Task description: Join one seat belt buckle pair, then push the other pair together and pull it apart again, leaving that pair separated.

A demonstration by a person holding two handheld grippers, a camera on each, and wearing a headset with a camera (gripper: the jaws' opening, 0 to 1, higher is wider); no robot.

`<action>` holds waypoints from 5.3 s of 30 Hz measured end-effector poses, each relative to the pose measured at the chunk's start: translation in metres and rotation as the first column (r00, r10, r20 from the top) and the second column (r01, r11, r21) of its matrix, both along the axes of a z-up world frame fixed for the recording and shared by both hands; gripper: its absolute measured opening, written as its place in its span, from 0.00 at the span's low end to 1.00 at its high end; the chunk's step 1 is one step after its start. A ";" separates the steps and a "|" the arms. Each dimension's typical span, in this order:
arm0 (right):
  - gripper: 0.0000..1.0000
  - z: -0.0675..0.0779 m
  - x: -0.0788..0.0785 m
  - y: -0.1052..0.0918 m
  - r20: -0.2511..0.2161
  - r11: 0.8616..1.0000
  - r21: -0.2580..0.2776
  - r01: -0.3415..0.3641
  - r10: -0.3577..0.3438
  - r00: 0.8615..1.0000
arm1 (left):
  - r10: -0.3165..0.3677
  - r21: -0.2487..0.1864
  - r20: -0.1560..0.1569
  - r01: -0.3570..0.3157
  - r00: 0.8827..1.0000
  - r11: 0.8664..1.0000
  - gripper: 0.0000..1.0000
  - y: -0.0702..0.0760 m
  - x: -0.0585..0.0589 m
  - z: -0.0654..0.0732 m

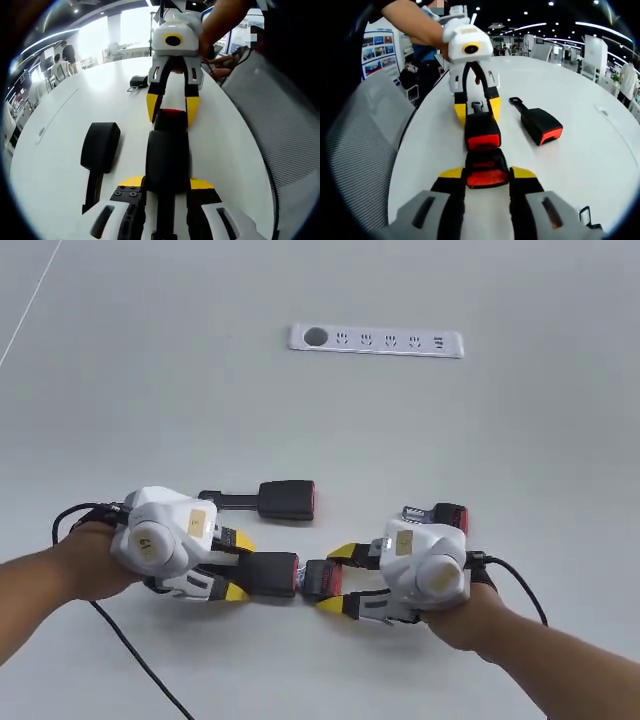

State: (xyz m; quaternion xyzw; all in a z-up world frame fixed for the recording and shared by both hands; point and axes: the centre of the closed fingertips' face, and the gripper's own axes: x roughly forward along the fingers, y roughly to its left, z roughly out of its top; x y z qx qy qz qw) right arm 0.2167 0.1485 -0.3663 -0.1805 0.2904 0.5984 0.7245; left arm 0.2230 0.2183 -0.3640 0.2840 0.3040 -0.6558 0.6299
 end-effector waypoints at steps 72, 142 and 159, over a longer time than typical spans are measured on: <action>0.74 0.025 0.075 -0.159 -0.055 0.970 -0.070 0.231 -0.235 0.970 | 0.157 0.006 0.032 -0.158 0.987 0.987 0.76 -0.032 0.085 0.035; 0.35 -0.003 0.082 -0.132 -0.102 0.947 -0.314 -0.071 0.041 0.994 | -0.095 0.163 0.013 0.091 0.995 0.982 0.33 -0.030 0.090 0.004; 0.35 -0.006 0.091 -0.093 -0.080 0.953 -0.279 -0.120 0.101 0.992 | -0.085 0.171 0.011 0.082 0.996 0.982 0.33 -0.029 0.089 0.003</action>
